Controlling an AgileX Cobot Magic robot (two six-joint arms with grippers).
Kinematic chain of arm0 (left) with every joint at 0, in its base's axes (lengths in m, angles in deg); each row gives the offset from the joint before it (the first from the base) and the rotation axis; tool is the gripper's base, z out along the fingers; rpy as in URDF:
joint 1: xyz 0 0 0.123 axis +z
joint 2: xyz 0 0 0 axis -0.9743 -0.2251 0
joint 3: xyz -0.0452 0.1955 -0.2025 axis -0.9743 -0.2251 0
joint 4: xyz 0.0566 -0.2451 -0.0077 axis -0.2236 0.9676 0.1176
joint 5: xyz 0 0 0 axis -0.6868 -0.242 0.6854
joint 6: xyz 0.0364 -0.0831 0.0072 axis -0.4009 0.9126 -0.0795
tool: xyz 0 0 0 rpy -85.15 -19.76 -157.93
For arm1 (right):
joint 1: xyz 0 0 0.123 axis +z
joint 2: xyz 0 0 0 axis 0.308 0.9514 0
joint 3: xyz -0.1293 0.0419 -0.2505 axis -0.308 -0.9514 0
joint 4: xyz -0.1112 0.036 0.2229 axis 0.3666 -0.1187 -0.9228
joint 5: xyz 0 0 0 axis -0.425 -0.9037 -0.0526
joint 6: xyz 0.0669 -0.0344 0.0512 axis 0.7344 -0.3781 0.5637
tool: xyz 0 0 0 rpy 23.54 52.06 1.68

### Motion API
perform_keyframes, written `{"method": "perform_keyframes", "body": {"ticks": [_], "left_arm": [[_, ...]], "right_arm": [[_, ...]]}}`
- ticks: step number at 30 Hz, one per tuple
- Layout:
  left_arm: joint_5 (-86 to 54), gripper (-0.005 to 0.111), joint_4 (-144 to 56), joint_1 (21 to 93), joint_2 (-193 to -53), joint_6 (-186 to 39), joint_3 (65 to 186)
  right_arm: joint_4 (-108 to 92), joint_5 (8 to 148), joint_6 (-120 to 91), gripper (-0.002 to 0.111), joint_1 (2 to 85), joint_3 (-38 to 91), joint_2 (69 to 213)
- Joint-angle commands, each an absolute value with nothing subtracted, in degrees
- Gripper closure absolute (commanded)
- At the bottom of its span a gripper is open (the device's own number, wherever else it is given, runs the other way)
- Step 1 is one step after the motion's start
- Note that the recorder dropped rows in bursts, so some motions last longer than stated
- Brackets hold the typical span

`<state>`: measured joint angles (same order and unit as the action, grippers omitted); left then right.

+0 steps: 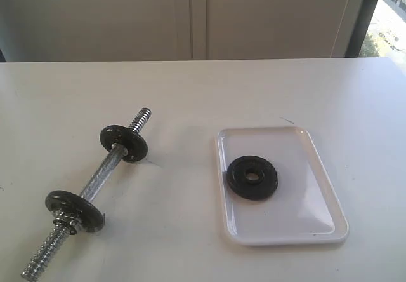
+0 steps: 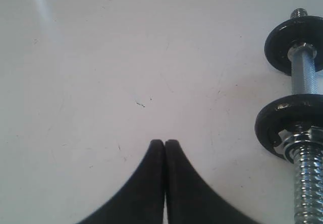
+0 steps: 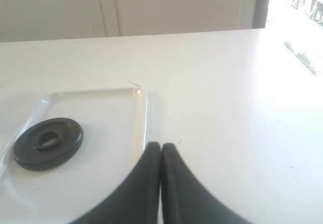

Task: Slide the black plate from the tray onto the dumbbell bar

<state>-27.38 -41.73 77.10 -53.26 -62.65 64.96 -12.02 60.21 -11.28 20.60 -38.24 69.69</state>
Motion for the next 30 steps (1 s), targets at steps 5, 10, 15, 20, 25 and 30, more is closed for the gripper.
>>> {"method": "perform_keyframes", "body": {"ticks": [5, 10, 15, 20, 25, 30], "left_arm": [[-27.3, 0.107, -41.2, 76.8, -53.1, -62.4, 64.8], [-27.3, 0.107, -41.2, 76.8, -53.1, -62.4, 64.8], [-27.3, 0.107, -41.2, 76.8, -53.1, -62.4, 64.8], [-27.3, 0.107, -41.2, 76.8, -53.1, -62.4, 64.8], [-27.2, 0.107, -41.2, 76.8, -53.1, -62.4, 64.8], [-25.7, 0.107, -41.2, 76.8, -53.1, -62.4, 64.8]], "right_arm": [[-12.2, 61.1, -11.2, 0.108, 20.8, -38.4, 69.3], [-12.2, 61.1, -11.2, 0.108, 20.9, -38.4, 69.3], [-12.2, 61.1, -11.2, 0.108, 20.9, -38.4, 69.3], [-12.2, 61.1, -11.2, 0.108, 21.6, -38.4, 69.3], [-12.2, 61.1, -11.2, 0.108, 22.5, -38.4, 69.3], [-12.2, 61.1, -11.2, 0.108, 22.5, -38.4, 69.3]]}}
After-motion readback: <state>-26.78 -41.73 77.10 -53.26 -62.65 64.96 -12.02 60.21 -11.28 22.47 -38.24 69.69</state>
